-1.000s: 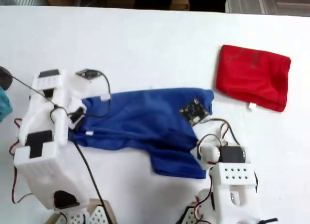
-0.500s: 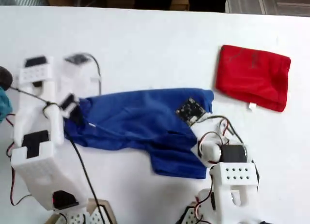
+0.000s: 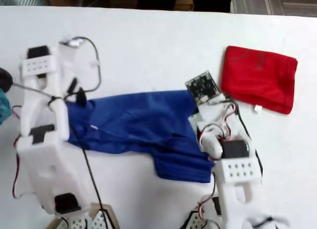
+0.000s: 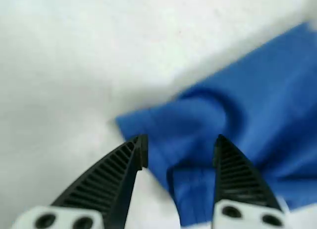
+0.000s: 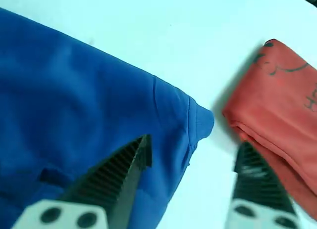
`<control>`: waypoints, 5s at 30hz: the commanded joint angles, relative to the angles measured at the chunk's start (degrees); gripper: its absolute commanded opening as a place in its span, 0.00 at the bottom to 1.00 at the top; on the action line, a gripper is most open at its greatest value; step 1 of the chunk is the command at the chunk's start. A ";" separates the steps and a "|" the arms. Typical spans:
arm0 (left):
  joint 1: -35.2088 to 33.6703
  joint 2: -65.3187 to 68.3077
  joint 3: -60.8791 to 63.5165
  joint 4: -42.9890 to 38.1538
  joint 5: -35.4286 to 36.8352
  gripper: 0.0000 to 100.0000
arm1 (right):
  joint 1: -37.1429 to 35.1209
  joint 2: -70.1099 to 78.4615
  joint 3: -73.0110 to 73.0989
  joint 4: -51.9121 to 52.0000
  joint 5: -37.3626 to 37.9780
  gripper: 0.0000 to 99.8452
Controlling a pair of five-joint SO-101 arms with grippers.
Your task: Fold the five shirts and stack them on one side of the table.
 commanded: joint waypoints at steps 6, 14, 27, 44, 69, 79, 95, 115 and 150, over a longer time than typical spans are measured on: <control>-1.85 17.41 -18.33 4.31 1.41 0.05 | -0.66 22.81 -5.10 -12.26 -0.62 0.02; -2.11 27.96 -38.64 11.52 1.41 0.02 | -0.66 39.52 -18.02 -11.65 -0.26 0.02; 1.58 31.38 -50.68 14.95 1.41 0.03 | 7.08 69.32 -52.04 11.56 -0.70 0.02; 0.18 13.63 -38.20 15.38 1.32 0.18 | 1.01 57.36 -63.03 27.12 -0.70 0.02; -0.26 -23.82 36.35 -6.15 -1.32 0.15 | -1.27 9.71 -12.40 22.11 -0.53 0.02; -9.14 -45.01 64.84 -42.29 -7.21 0.15 | -1.27 9.63 -12.13 25.01 -0.70 0.02; -7.82 -41.93 61.58 -50.99 6.33 0.15 | -1.27 9.71 -12.13 24.66 -0.70 0.02; -10.20 -42.11 48.04 -17.85 -4.04 0.15 | -1.19 9.71 -12.13 24.40 -0.35 0.02; -10.81 -19.25 37.67 -20.66 -32.18 0.15 | -0.84 9.36 -12.40 23.87 -0.35 0.02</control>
